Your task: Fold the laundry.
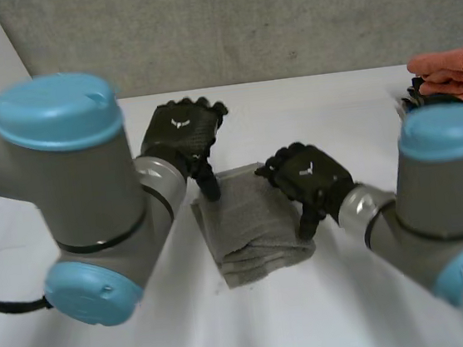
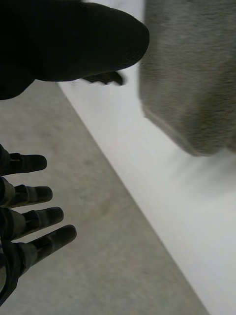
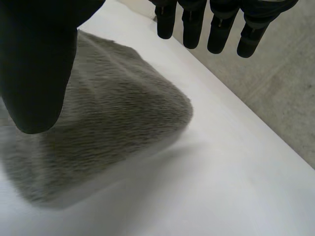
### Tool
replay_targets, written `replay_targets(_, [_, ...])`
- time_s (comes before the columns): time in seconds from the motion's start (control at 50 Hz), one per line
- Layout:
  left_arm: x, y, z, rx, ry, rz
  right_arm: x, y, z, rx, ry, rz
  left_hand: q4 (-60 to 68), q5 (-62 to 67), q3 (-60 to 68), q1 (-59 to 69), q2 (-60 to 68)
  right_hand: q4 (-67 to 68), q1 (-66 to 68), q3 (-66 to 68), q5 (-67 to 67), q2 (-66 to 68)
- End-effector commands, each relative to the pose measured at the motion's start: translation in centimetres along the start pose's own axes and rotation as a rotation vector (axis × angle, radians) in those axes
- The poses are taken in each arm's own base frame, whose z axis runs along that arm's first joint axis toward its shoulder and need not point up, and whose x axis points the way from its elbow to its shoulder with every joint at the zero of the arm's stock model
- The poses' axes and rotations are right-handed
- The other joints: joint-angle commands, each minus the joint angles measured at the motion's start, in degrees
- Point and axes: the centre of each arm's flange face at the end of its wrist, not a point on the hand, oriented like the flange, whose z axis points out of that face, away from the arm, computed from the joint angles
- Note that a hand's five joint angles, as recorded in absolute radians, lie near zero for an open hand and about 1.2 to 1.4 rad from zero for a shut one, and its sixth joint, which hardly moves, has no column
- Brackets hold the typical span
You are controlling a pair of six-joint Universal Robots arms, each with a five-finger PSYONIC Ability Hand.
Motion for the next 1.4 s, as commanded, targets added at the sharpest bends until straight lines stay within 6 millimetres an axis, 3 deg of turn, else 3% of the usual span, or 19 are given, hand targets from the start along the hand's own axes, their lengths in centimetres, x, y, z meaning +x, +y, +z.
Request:
replay_targets(0.02, [-0.7, -0.3, 0.3, 0.029, 0.182, -0.018, -4.4, 2.3, -1.8, 0.08, -0.031, -0.032, 0.72, -0.59, 0.33, 1.22, 0.53, -1.92, -3.29, -2.4, -2.8, -2.18])
replay_targets(0.22, [-1.7, 0.6, 1.1, 0.007, 0.191, -0.038, -5.3, 4.6, 1.2, 0.146, 0.005, -0.065, 0.89, -0.42, 0.49, 1.39, 0.7, -0.16, -1.53, -0.64, -1.04, -0.42])
replay_targets(0.44, [-1.3, 1.2, 0.9, -0.008, 0.204, -0.038, -5.1, 5.2, 3.6, 0.159, 0.021, -0.086, 0.73, -0.59, 0.33, 1.23, 0.53, 19.15, 17.78, 18.68, 18.28, 18.9])
replay_targets(0.56, [-1.2, 1.4, 0.9, -0.016, 0.206, -0.039, -4.6, 4.5, 4.3, 0.186, 0.036, -0.092, 0.72, -0.59, 0.33, 1.22, 0.53, 44.88, 43.51, 44.4, 44.0, 44.62])
replay_targets(0.6, [-1.3, 1.5, 0.9, -0.019, 0.205, -0.039, -4.4, 4.2, 4.6, 0.199, 0.038, -0.095, 0.72, -0.59, 0.33, 1.22, 0.53, 65.3, 63.93, 64.83, 64.43, 65.05])
replay_targets(0.74, [-1.2, 1.2, 0.7, -0.011, 0.206, -0.038, -2.8, 1.7, 5.1, 0.264, 0.089, -0.105, 0.56, -0.75, 0.16, 1.06, 0.37, 68.08, 66.71, 67.6, 67.2, 67.82])
replay_targets(0.76, [-1.2, 1.1, 0.6, -0.008, 0.206, -0.038, -1.8, 0.1, 5.1, 0.303, 0.119, -0.11, 0.56, -0.75, 0.16, 1.06, 0.36, 68.08, 66.71, 67.6, 67.2, 67.82])
replay_targets(0.82, [-1.3, 0.5, 0.4, 0.01, 0.204, -0.036, 0.4, -2.0, 5.0, 0.354, 0.176, -0.12, 0.56, -0.76, 0.16, 1.06, 0.36, 68.08, 66.71, 67.6, 67.2, 67.82])
replay_targets(0.84, [-1.4, -0.1, 0.2, 0.027, 0.201, -0.034, 2.7, -2.9, 4.9, 0.378, 0.226, -0.127, 0.56, -0.76, 0.16, 1.06, 0.36, 68.08, 66.71, 67.6, 67.2, 67.82])
replay_targets(0.9, [-1.5, -1.0, -0.2, 0.056, 0.199, -0.033, 6.3, -4.1, 4.6, 0.411, 0.306, -0.145, 0.39, -0.92, -0.01, 0.89, 0.2, 68.08, 66.71, 67.6, 67.2, 67.82])
replay_targets(0.92, [-1.6, -1.5, -0.4, 0.071, 0.198, -0.031, 8.4, -5.4, 4.3, 0.449, 0.351, -0.161, 0.39, -0.92, -0.01, 0.89, 0.2, 68.08, 66.71, 67.6, 67.2, 67.82])
replay_targets(1.0, [-1.1, -2.4, -1.0, 0.098, 0.21, -0.029, 13.3, -8.8, 3.1, 0.548, 0.441, -0.214, 0.39, -0.92, -0.01, 0.89, 0.2, 68.08, 66.71, 67.6, 67.2, 67.82])
replay_targets(1.12, [-0.3, -3.2, -1.9, 0.121, 0.234, -0.021, 22.7, -10.8, 0.8, 0.628, 0.589, -0.268, 0.39, -0.92, -0.01, 0.89, 0.2, 68.08, 66.71, 67.6, 67.2, 67.82])
replay_targets(1.14, [-0.1, -3.2, -2.0, 0.122, 0.238, -0.02, 25.4, -10.8, 0.2, 0.646, 0.618, -0.272, 0.39, -0.92, -0.01, 0.89, 0.2, 68.08, 66.71, 67.6, 67.2, 67.82])
replay_targets(1.18, [0.1, -3.2, -2.1, 0.121, 0.243, -0.019, 28.1, -10.1, -0.2, 0.653, 0.639, -0.261, 0.39, -0.92, -0.01, 0.89, 0.2, 68.08, 66.71, 67.6, 67.2, 67.82])
replay_targets(1.2, [0.2, -3.1, -2.1, 0.12, 0.248, -0.019, 30.9, -8.5, -0.5, 0.645, 0.662, -0.234, 0.39, -0.92, -0.01, 0.89, 0.2, 68.08, 66.71, 67.6, 67.2, 67.82])
replay_targets(1.24, [0.4, -3.1, -2.2, 0.119, 0.251, -0.019, 33.4, -6.9, -0.9, 0.641, 0.671, -0.201, 0.39, -0.92, -0.01, 0.89, 0.2, 68.08, 66.71, 67.6, 67.2, 67.82])
replay_targets(1.32, [0.6, -2.9, -2.3, 0.114, 0.257, -0.017, 36.8, -3.7, -1.3, 0.63, 0.652, -0.144, 0.39, -0.92, -0.01, 0.89, 0.2, 68.08, 66.71, 67.6, 67.2, 67.82])
replay_targets(1.4, [0.6, -2.8, -2.4, 0.11, 0.257, -0.015, 39.2, 1.0, -1.7, 0.579, 0.614, -0.088, 0.39, -0.92, -0.01, 0.89, 0.2, 68.08, 66.71, 67.6, 67.2, 67.82])
